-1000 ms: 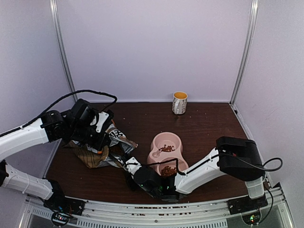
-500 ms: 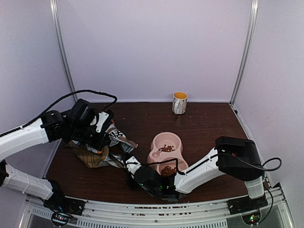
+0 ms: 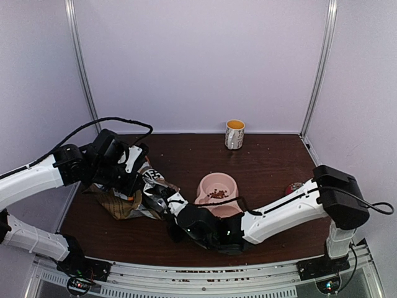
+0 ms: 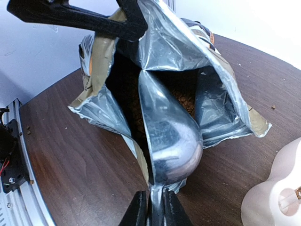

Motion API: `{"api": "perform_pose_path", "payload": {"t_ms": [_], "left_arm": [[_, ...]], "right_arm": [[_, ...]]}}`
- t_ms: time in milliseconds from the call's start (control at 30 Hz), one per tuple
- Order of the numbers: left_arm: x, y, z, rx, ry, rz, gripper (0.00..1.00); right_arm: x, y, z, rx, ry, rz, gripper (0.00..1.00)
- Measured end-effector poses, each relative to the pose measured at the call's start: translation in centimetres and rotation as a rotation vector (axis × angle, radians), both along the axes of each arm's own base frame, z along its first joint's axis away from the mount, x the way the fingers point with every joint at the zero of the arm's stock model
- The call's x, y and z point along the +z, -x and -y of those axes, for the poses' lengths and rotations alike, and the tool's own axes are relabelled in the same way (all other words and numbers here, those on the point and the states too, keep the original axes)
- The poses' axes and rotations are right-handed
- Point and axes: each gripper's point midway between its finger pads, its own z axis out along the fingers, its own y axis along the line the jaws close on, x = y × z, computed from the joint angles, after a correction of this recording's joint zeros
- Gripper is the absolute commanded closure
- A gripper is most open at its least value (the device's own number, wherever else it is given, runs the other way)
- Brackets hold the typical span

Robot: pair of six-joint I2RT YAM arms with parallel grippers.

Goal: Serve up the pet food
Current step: Collect the pet food from the pet food bag.

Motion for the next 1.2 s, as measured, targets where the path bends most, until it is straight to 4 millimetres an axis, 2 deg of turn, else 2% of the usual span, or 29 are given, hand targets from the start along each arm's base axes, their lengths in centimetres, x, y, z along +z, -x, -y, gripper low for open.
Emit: {"api": "perform_pose_path", "payload": {"t_ms": [233, 533, 700, 967, 1200], "left_arm": [[0.1, 0.0, 0.0, 0.001, -0.002, 0.002, 1.0], [0.5, -0.3, -0.1, -0.005, -0.03, 0.009, 1.0], [0.8, -0.3, -0.1, -0.008, -0.033, 0.008, 1.0], [0.7, -0.2, 0.0, -0.025, -0.045, -0.003, 1.0], [0.9, -0.1, 0.2, -0.036, -0.04, -0.01, 1.0]], "right_arm": [[1.3, 0.6, 0.0, 0.003, 0.051, -0.102, 1.0], [3.0, -0.4, 0.2, -0.037, 0.086, -0.243, 1.0], [3.7, -2.0, -0.1, -0.082, 0.093, -0.312, 1.0], [2.6, -5.6, -1.1, -0.169, 0.045, -0.43, 1.0], [2.2, -7.0, -3.3, -0.207, -0.034, -0.521, 1.0]]}}
